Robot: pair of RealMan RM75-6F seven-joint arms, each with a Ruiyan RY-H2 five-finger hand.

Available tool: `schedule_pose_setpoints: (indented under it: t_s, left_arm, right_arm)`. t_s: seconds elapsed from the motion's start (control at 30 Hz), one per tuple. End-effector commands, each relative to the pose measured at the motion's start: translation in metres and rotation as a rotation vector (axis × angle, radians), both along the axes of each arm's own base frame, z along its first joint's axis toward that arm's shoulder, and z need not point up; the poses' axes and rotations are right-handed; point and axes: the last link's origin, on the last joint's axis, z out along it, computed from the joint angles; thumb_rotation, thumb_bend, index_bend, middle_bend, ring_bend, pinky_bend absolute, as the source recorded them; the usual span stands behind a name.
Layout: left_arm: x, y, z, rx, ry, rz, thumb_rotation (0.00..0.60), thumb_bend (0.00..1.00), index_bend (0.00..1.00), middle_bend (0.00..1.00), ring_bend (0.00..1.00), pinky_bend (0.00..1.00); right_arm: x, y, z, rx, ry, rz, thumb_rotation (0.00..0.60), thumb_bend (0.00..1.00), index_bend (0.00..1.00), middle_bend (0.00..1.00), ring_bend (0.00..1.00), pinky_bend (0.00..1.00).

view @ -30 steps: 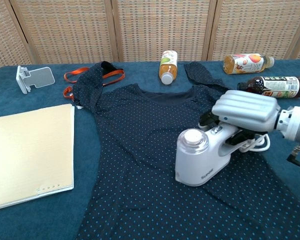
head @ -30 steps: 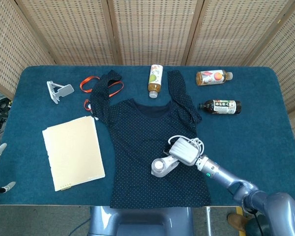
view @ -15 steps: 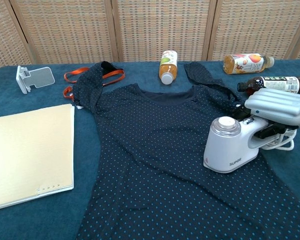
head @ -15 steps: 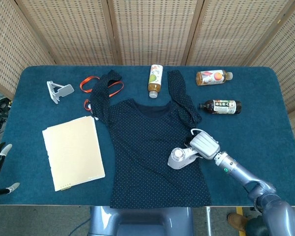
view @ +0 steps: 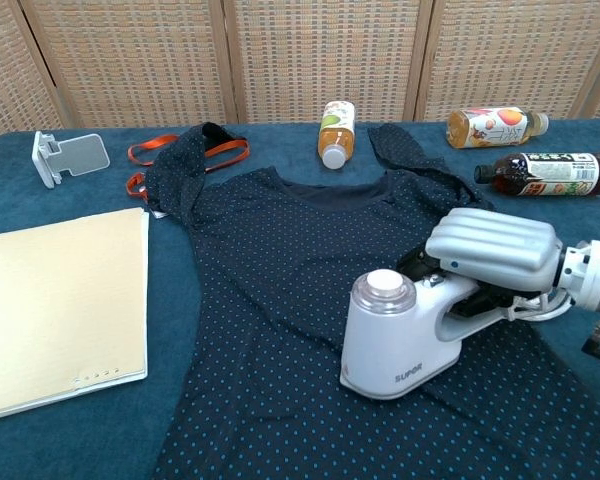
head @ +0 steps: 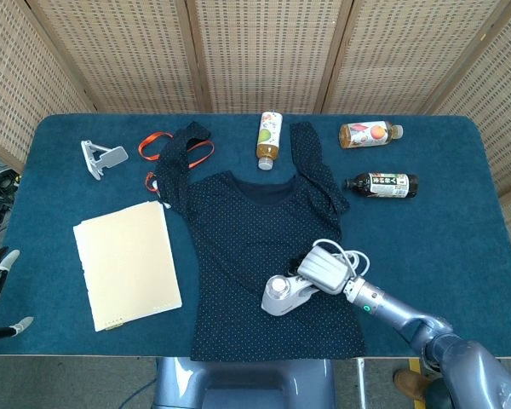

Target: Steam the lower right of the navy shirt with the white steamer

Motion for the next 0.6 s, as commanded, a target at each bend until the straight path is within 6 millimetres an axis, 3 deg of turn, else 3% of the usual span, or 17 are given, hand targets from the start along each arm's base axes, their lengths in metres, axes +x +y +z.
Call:
schedule_pose_setpoints:
  t_s: [0.03, 0.4, 0.6]
  left_arm:
    - [-0.001, 0.000, 0.000, 0.000, 0.000, 0.003, 0.600, 0.00, 0.00, 0.00, 0.00, 0.00]
    - [-0.003, 0.002, 0.001, 0.001, 0.001, 0.007, 0.600, 0.00, 0.00, 0.00, 0.00, 0.00]
    - [-0.004, 0.001, 0.002, 0.002, 0.000, 0.011, 0.600, 0.00, 0.00, 0.00, 0.00, 0.00]
  right_arm:
    - [0.015, 0.009, -0.007, 0.032, -0.018, 0.058, 0.600, 1.00, 0.74, 0.61, 0.69, 1.00]
    - [0.043, 0.034, -0.015, 0.080, -0.062, 0.196, 0.600, 1.00, 0.75, 0.61, 0.69, 1.00]
    - [0.038, 0.026, -0.005, -0.008, -0.047, 0.232, 0.600, 1.00, 0.75, 0.61, 0.69, 1.00]
